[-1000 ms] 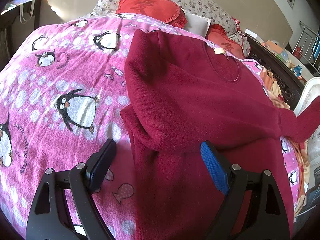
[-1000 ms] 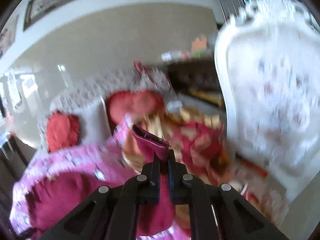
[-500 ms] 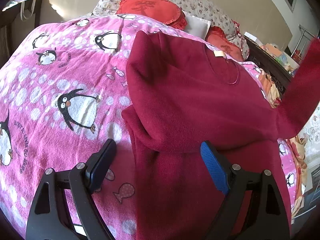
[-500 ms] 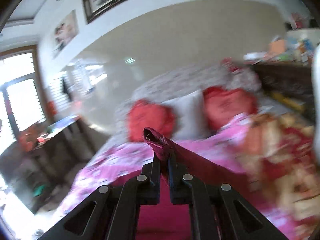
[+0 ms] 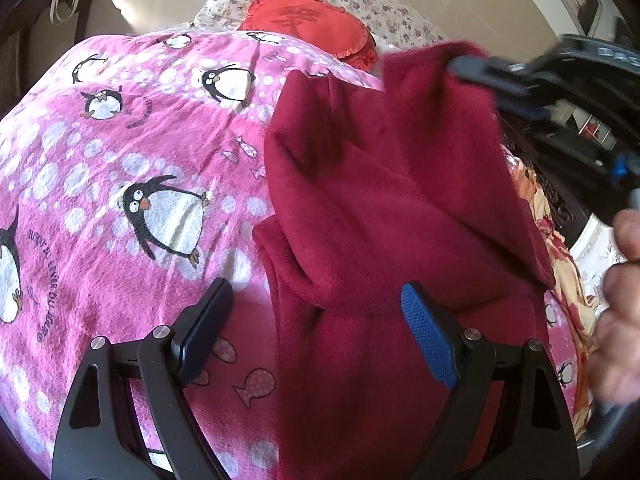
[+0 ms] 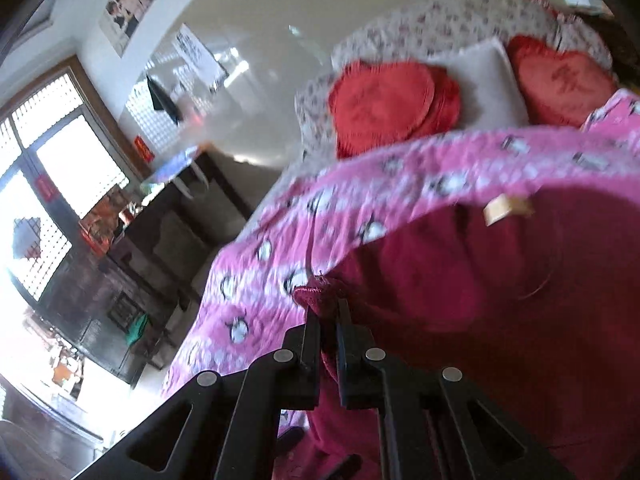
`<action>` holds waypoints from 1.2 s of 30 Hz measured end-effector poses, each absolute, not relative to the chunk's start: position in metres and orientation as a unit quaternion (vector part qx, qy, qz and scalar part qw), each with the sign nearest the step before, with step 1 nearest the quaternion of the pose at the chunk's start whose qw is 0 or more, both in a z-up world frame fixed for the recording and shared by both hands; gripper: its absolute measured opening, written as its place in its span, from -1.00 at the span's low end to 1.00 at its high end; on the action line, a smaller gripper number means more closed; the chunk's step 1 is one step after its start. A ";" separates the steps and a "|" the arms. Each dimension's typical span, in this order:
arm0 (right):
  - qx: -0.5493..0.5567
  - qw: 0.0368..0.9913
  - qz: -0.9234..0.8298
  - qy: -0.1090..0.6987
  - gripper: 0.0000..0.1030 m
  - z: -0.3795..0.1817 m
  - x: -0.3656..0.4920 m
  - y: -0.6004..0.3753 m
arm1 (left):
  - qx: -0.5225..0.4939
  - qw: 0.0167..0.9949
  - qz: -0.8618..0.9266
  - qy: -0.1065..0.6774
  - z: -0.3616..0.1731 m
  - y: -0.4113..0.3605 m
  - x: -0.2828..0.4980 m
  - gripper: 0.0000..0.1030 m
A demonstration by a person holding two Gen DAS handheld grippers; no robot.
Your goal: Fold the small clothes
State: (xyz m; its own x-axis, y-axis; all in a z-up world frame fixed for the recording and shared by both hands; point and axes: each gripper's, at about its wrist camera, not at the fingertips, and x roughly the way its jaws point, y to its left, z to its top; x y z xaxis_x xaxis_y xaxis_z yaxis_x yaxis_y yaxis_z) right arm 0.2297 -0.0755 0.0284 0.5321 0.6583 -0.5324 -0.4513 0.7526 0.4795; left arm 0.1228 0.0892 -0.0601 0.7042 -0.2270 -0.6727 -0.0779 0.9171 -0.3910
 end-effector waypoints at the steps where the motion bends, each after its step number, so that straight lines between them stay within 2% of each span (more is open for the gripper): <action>1: 0.140 0.863 0.320 0.365 -0.89 0.023 0.231 -0.072 | -0.200 0.901 -0.042 0.382 -0.060 0.089 0.123 0.68; 5: 0.155 0.849 0.323 0.387 -0.83 0.002 0.241 -0.066 | -0.201 0.901 -0.041 0.382 -0.060 0.091 0.121 0.68; 6: 0.162 0.846 0.325 0.389 -0.74 -0.001 0.242 -0.065 | -0.201 0.901 -0.041 0.382 -0.060 0.091 0.121 0.68; 7: 0.174 0.841 0.331 0.391 -0.50 -0.003 0.243 -0.067 | -0.201 0.901 -0.041 0.382 -0.060 0.091 0.121 0.68; 8: 0.183 0.836 0.337 0.392 -0.35 -0.002 0.242 -0.070 | -0.201 0.901 -0.041 0.382 -0.060 0.090 0.121 0.68; 9: 0.190 0.833 0.344 0.388 -0.08 0.000 0.239 -0.073 | -0.201 0.901 -0.041 0.383 -0.060 0.091 0.121 0.68; 10: 0.189 0.836 0.345 0.382 -0.02 0.003 0.234 -0.077 | -0.201 0.901 -0.040 0.383 -0.060 0.090 0.121 0.68; 15: 0.199 0.844 0.343 0.361 -0.02 0.017 0.214 -0.124 | -0.201 0.899 -0.043 0.388 -0.061 0.092 0.125 0.68; 20: 0.154 0.895 0.257 0.330 -0.06 0.010 0.187 -0.218 | -0.185 0.909 -0.023 0.372 -0.045 0.092 0.115 0.68; 22: 0.136 0.907 0.224 0.329 -0.46 0.005 0.179 -0.253 | -0.178 0.917 -0.039 0.354 -0.030 0.086 0.114 0.68; 24: 0.113 0.916 0.180 0.339 -0.72 -0.004 0.177 -0.288 | -0.168 0.918 -0.066 0.353 -0.020 0.074 0.122 0.68; 26: 0.104 0.920 0.145 0.349 -0.84 -0.010 0.181 -0.315 | -0.168 0.910 -0.087 0.370 -0.019 0.061 0.138 0.61; 31: 0.093 0.914 0.146 0.367 -0.84 -0.015 0.205 -0.333 | -0.124 0.901 -0.050 0.413 -0.049 0.056 0.166 0.41; 34: 0.083 0.889 0.167 0.419 -0.87 -0.049 0.223 -0.332 | -0.082 0.910 -0.042 0.404 -0.052 0.050 0.168 0.41; 36: 0.075 0.896 0.167 0.404 -0.87 -0.059 0.221 -0.337 | -0.084 0.911 -0.040 0.401 -0.053 0.051 0.173 0.41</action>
